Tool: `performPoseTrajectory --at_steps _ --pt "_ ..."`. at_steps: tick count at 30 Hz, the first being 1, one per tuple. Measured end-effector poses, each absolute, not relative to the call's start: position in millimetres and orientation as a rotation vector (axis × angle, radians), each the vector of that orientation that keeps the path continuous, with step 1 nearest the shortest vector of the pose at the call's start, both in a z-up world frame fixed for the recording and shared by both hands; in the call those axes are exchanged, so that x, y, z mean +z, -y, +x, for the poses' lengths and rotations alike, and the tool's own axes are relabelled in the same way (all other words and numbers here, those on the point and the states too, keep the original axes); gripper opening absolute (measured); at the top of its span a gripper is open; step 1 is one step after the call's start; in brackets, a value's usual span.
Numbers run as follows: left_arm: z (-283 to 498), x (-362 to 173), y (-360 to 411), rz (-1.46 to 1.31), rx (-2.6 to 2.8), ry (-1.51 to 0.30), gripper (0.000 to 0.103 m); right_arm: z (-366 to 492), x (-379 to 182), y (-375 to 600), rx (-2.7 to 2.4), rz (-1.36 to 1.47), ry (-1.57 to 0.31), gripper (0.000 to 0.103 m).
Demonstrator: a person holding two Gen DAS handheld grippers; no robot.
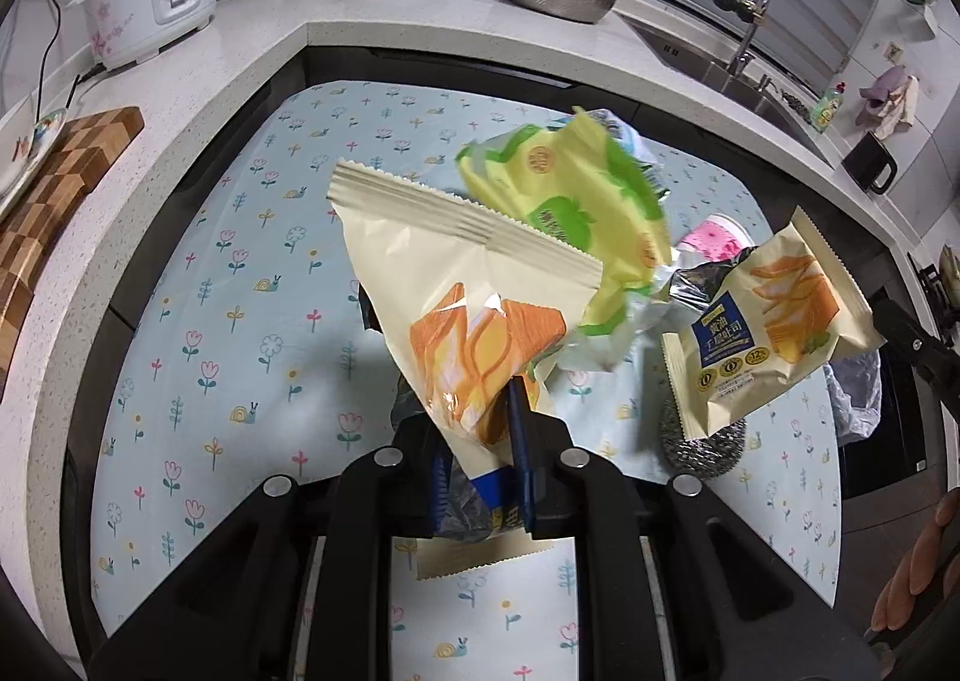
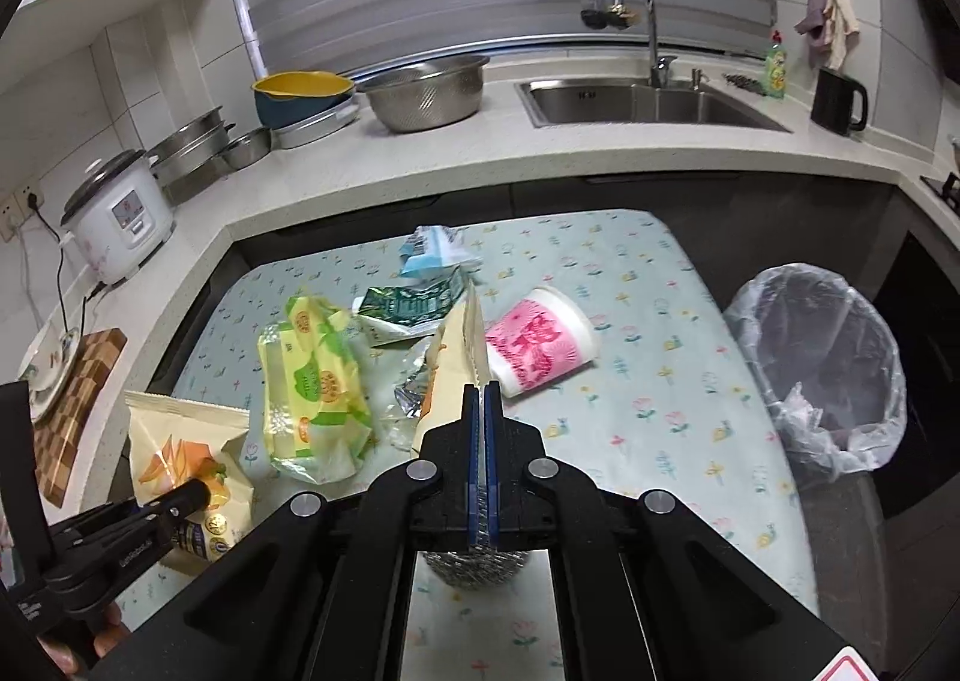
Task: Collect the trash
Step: 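Hold the cream wrapper in the left gripper while the right gripper grasps the blue-labelled toast wrapper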
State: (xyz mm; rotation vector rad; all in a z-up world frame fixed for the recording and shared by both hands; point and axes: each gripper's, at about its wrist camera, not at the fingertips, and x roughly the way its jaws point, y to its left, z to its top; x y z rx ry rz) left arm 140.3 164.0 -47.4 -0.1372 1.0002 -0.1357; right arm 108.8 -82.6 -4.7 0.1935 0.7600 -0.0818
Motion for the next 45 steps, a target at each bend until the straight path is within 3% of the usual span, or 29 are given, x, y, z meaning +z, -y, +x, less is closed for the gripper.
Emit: performPoseTrajectory --at_steps 21,29,36,39,43,45 --pt "103.5 2.0 -57.8 -0.013 -0.330 -0.930 0.017 35.9 42.7 162.7 -0.188 0.260 -0.619 0.001" --pt "103.1 3.0 -23.9 0.021 -0.370 -0.932 0.017 36.0 11.4 190.5 -0.195 0.294 -0.696 0.001" --pt "103.8 -17.9 -13.8 0.057 -0.367 -0.982 0.017 20.4 -67.9 198.8 -0.180 0.362 -0.868 0.019" --pt "102.9 -23.3 -12.2 0.061 -0.370 -0.993 0.017 9.3 -84.9 189.8 -0.204 0.308 -0.897 0.035" --pt "102.6 -29.0 -6.8 0.071 -0.368 -1.002 0.017 -5.1 -99.3 208.9 -0.257 0.358 -0.907 0.037" --pt "102.4 -32.0 -2.6 0.073 -0.369 -1.010 0.017 -10.3 -102.8 224.9 -0.298 0.395 -0.902 0.046"
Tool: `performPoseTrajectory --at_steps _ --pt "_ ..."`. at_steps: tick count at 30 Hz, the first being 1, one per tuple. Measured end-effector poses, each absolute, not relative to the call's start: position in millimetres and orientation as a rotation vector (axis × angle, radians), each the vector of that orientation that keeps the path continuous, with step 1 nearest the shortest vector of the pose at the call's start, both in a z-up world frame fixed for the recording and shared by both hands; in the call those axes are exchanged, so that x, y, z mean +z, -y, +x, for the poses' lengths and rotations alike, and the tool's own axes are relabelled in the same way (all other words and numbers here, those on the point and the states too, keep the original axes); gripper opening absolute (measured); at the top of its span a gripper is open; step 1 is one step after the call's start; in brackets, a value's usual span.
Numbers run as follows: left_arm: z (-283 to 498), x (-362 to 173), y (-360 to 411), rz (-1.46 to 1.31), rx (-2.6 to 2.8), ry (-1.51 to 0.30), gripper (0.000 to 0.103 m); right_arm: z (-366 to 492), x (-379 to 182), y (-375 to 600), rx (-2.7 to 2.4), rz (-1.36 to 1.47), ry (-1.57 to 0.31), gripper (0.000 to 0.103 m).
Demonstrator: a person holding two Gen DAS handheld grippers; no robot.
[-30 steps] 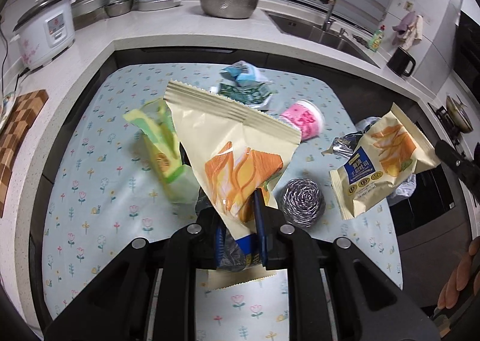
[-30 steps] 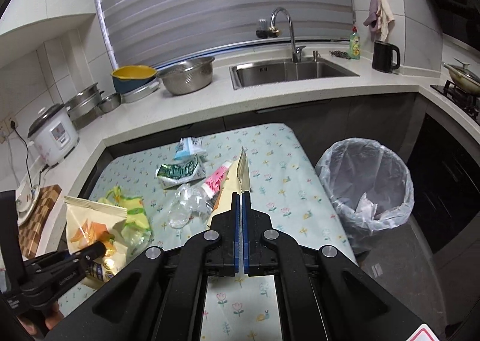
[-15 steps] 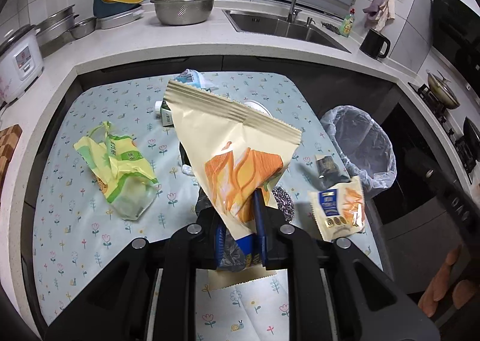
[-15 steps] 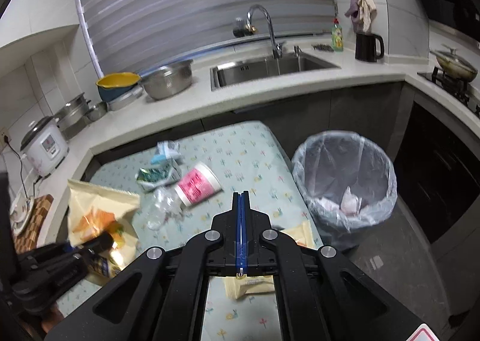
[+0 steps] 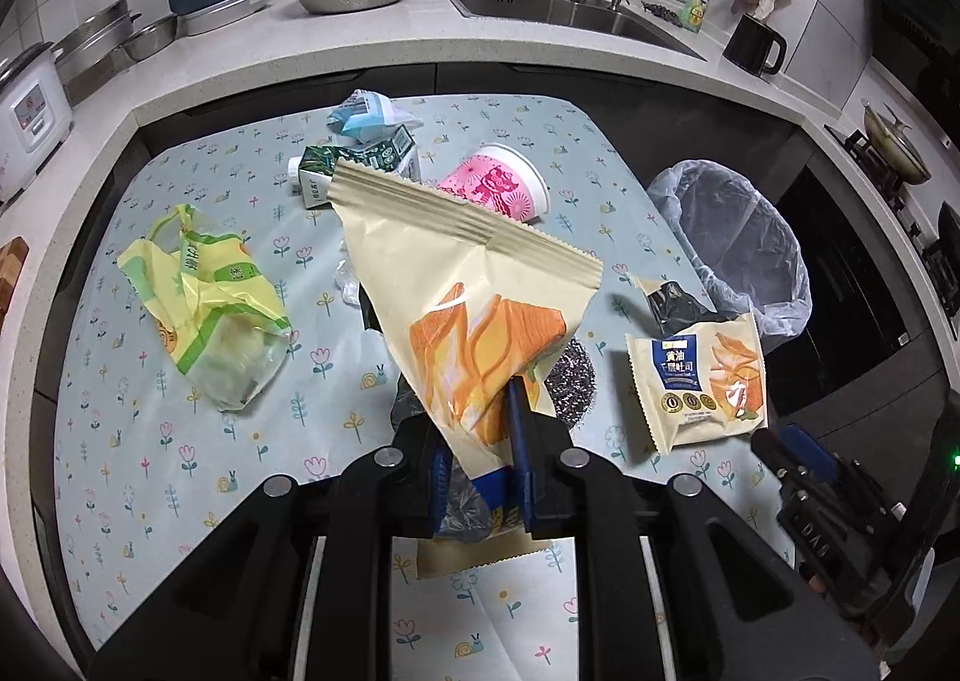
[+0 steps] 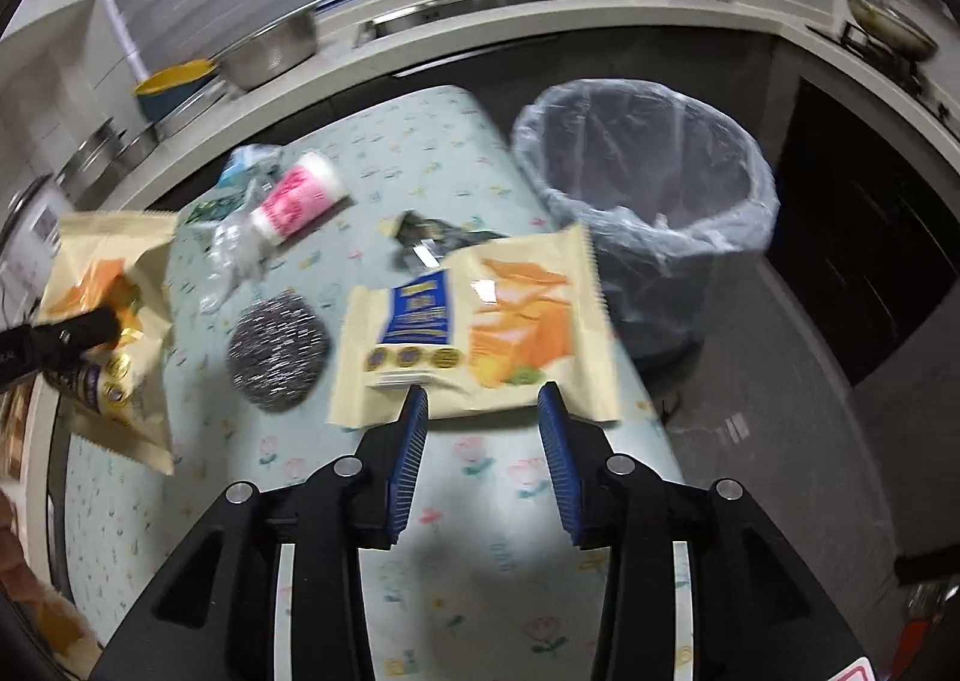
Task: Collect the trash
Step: 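Hold the cream wrapper in the left gripper while the right gripper grasps the blue-labelled toast wrapper, then carry both wrappers in the left and right grippers over the bin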
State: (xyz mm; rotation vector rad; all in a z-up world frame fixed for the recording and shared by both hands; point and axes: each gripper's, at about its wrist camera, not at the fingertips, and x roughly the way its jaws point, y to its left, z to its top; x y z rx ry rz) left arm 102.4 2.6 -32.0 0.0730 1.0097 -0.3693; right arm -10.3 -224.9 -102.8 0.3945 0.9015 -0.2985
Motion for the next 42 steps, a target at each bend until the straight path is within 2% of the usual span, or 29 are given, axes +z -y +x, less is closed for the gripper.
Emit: performPoseTrajectory --at_steps 3,8,19,20,21,25,26,40,42 --pt "99.1 -34.6 7.3 0.088 -0.383 -1.014 0.017 -13.8 -105.8 247.5 -0.334 0.449 -0.887 0.054" --pt "93.7 -38.5 25.7 0.108 -0.412 -1.026 0.017 -3.5 -116.0 266.7 -0.340 0.489 -0.907 0.059" --pt "85.1 -52.9 52.9 0.150 -0.441 -1.062 0.017 31.8 -141.2 261.2 -0.261 0.529 -0.961 0.059" --pt "84.9 -54.0 54.5 0.153 -0.442 -1.065 0.017 33.4 -143.1 259.6 -0.255 0.528 -0.965 0.055" --pt "84.7 -55.1 56.0 0.156 -0.443 -1.067 0.017 34.6 -144.6 257.6 -0.248 0.526 -0.970 0.044" --pt "85.7 -56.4 59.5 0.160 -0.444 -1.072 0.017 36.4 -143.6 248.9 -0.223 0.495 -0.973 0.023" --pt "86.1 -56.4 60.3 0.159 -0.445 -1.072 0.017 36.4 -141.1 247.5 -0.216 0.488 -0.969 0.010" --pt "99.9 -30.5 91.0 0.155 -0.484 -1.009 0.017 38.0 -76.5 280.8 -0.274 0.480 -0.806 0.010" --pt "103.3 -25.4 99.6 0.156 -0.499 -0.997 0.013 37.5 -68.6 289.4 -0.301 0.475 -0.786 0.010"
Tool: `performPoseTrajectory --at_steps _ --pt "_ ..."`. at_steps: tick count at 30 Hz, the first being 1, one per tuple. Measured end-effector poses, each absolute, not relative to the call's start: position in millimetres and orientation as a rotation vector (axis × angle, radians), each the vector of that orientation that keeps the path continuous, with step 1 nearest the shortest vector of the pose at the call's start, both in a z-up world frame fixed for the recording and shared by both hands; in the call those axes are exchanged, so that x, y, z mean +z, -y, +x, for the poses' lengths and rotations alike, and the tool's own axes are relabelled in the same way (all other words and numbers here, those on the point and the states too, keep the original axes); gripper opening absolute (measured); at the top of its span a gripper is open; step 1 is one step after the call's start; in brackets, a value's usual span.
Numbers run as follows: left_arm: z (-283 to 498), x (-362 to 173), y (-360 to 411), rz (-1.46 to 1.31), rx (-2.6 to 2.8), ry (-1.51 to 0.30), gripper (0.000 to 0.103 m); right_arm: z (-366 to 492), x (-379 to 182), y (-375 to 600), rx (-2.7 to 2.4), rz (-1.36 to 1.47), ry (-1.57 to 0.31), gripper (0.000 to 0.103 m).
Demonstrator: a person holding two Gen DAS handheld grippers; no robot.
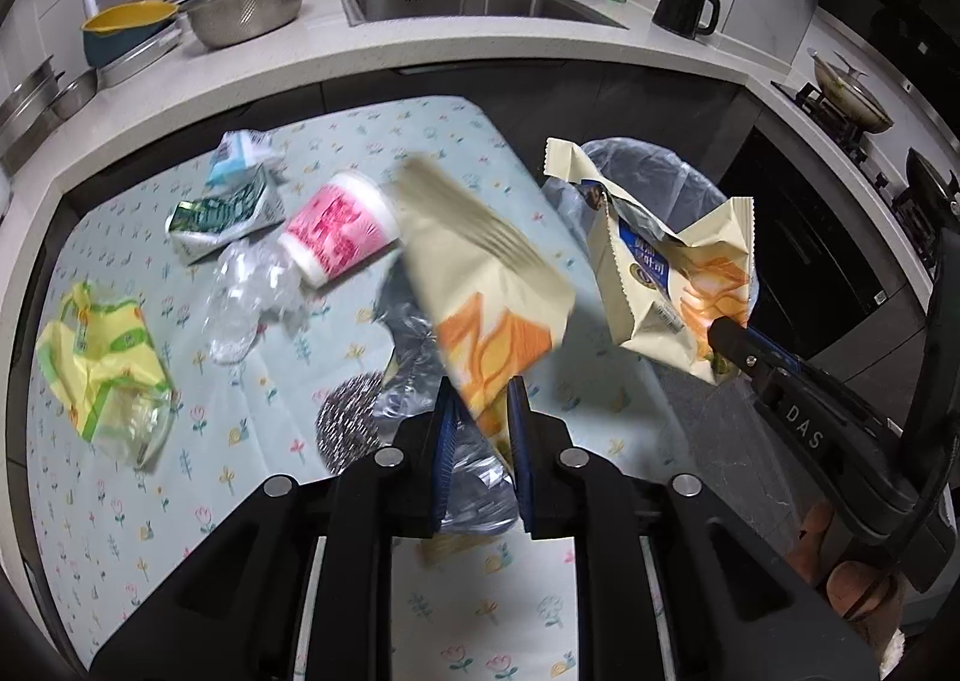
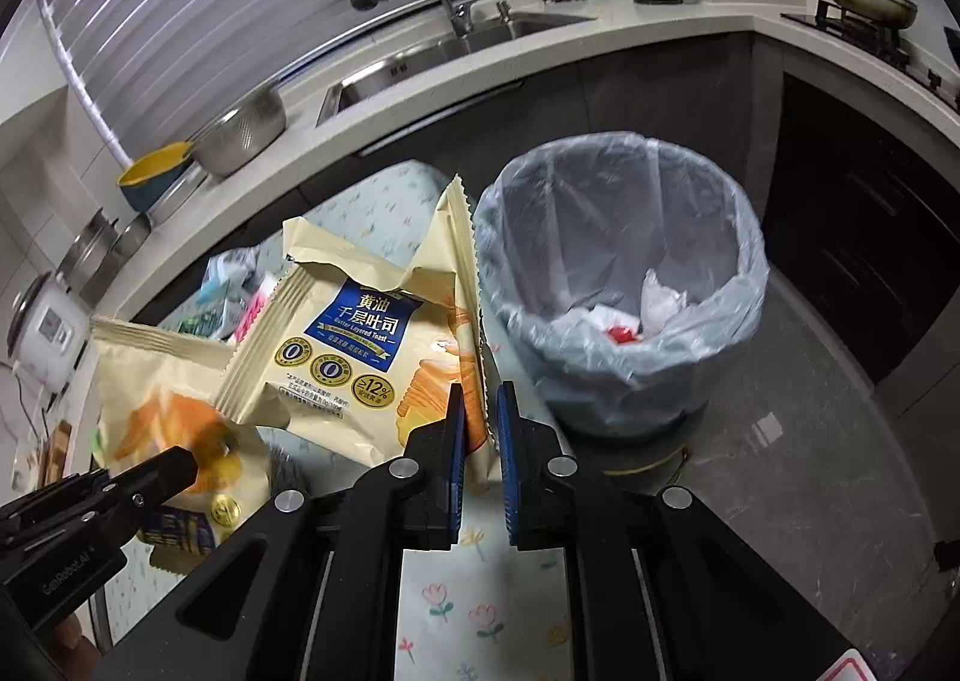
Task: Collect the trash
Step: 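Carry both wrappers in the left and right grippers over the bin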
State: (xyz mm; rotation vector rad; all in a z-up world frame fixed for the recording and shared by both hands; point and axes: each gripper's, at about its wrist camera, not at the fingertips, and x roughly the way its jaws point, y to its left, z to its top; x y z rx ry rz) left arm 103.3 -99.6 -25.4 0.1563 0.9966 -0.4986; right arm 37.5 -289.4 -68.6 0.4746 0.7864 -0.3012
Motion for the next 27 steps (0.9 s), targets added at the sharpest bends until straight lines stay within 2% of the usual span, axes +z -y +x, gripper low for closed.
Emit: performPoseTrajectory --at_steps 6,15,17,18,21,22,27 --pt "117.3 -6.7 135.7 0.166 -0.553 -0.946 0.007 40.4 -49.2 324.9 -0.367 0.477 -0.736 0.010" --pt "130.3 -4.1 155.1 0.170 -0.588 -0.953 0.007 33.2 -46.7 354.1 -0.418 0.493 -0.716 0.010" --pt "125.6 -14.1 149.0 0.179 -0.586 -0.981 0.014 28.3 -51.7 352.6 -0.421 0.505 -0.724 0.010" --pt "121.6 -20.2 145.3 0.184 -0.586 -0.995 0.022 26.8 -54.3 351.1 -0.423 0.507 -0.730 0.010" --pt "105.4 -38.8 132.0 0.198 -0.566 -1.013 0.058 21.0 -61.8 342.9 -0.429 0.494 -0.748 0.010" --pt "99.5 -46.1 127.7 0.207 -0.555 -1.024 0.063 18.3 -64.3 340.3 -0.432 0.487 -0.754 0.010" --pt "75.1 -78.2 110.6 0.185 -0.522 -1.121 0.065 5.3 -77.6 330.4 -0.433 0.483 -0.784 0.010"
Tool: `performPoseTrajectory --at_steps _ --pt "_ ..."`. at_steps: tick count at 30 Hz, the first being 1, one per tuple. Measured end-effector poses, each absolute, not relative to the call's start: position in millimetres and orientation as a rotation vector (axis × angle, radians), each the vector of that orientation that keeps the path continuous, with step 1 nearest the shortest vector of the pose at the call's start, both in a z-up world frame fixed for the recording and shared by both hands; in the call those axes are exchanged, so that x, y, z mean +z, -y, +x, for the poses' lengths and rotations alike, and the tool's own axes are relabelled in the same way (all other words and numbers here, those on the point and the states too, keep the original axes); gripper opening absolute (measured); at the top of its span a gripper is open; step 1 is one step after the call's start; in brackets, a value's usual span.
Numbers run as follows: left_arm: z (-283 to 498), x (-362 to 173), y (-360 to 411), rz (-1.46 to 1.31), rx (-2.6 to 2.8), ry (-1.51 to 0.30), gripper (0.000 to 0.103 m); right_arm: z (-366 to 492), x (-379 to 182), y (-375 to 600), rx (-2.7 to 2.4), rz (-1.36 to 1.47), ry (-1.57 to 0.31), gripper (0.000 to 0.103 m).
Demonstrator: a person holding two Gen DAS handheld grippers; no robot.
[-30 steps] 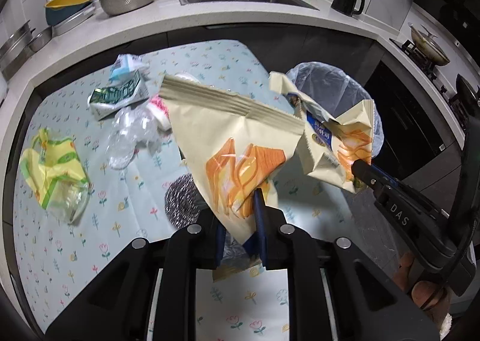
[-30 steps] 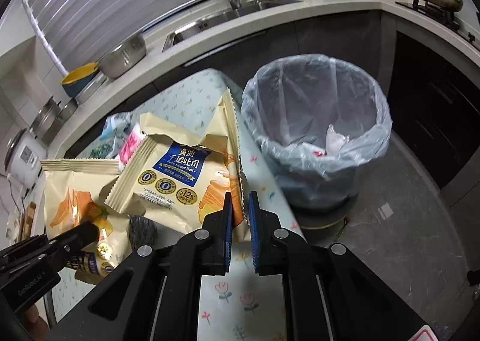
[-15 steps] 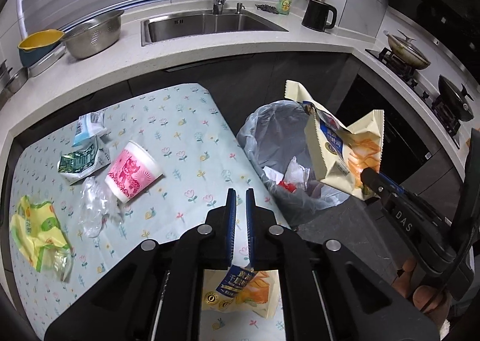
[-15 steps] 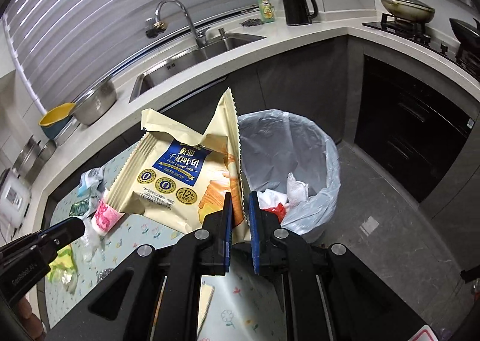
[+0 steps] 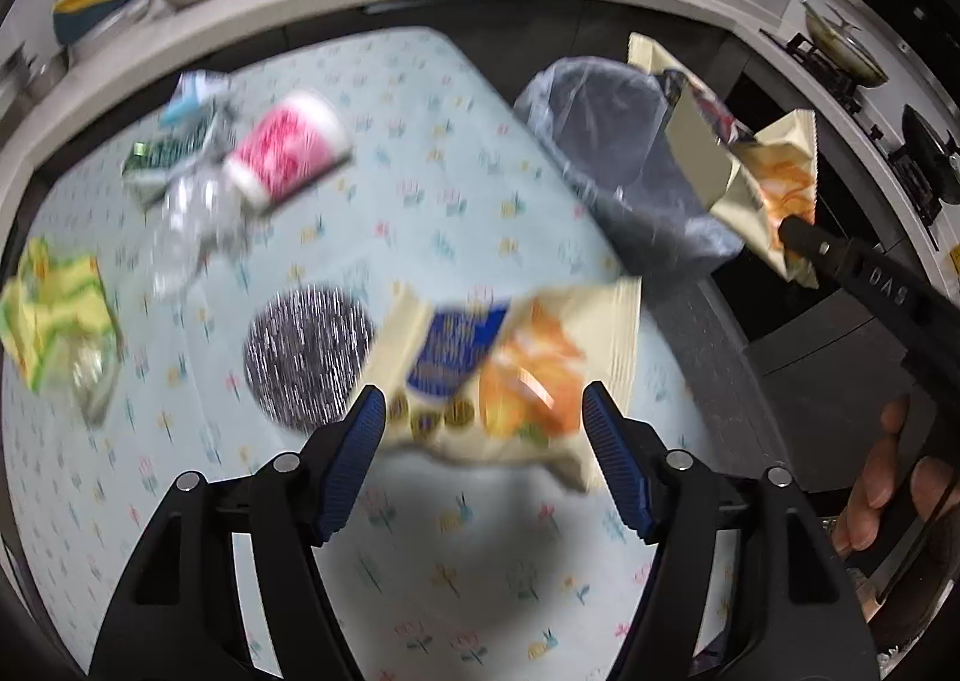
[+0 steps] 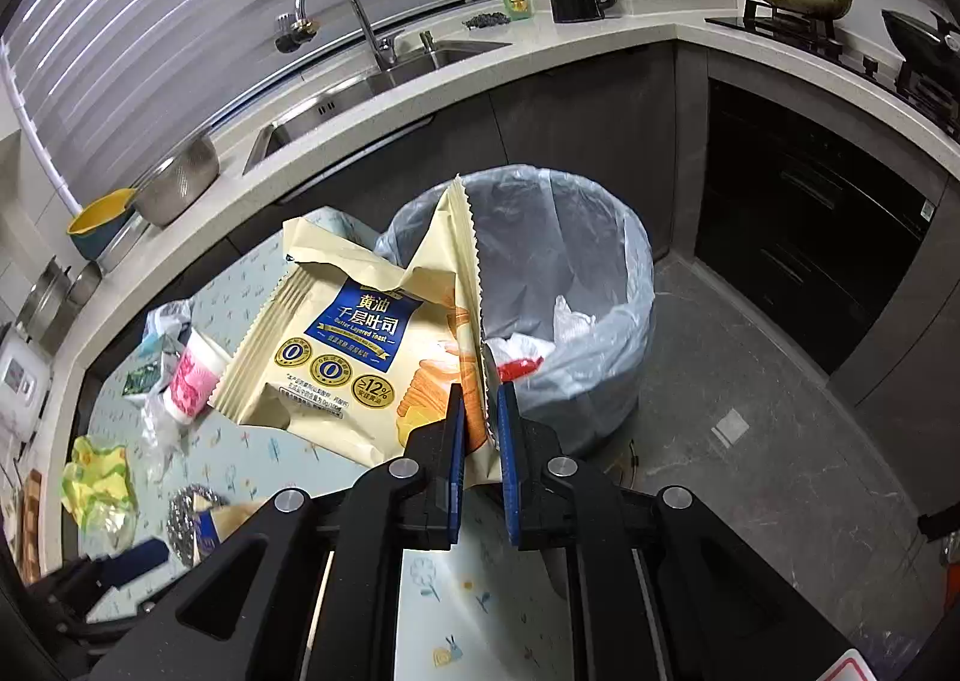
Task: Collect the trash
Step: 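Carry both wrappers in the left and right grippers over the bin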
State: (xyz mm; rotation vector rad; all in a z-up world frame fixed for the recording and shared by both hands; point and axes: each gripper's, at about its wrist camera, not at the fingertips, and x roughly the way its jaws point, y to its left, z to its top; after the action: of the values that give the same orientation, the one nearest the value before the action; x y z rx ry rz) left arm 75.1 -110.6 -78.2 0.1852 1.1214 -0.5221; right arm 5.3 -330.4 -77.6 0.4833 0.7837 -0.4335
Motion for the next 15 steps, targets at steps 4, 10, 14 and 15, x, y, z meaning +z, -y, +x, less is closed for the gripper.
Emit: performPoseTrajectory --at_steps 4,10,14,15 --pt "51.6 -93.2 121.1 0.207 -0.552 -1.137 0.072 -2.8 -85.4 330.8 -0.441 0.500 -0.799 0.010" --pt "34.4 -106.5 153.2 0.296 -0.566 -1.071 0.085 -11.3 -83.1 336.1 -0.456 0.504 -0.793 0.010" --pt "48.0 -122.9 162.0 0.279 -0.528 -1.094 0.082 -13.6 -85.5 338.9 -0.456 0.511 -0.797 0.010" --pt "51.2 -126.3 162.8 0.277 -0.526 -1.101 0.077 -13.2 -86.7 338.6 -0.452 0.511 -0.800 0.010"
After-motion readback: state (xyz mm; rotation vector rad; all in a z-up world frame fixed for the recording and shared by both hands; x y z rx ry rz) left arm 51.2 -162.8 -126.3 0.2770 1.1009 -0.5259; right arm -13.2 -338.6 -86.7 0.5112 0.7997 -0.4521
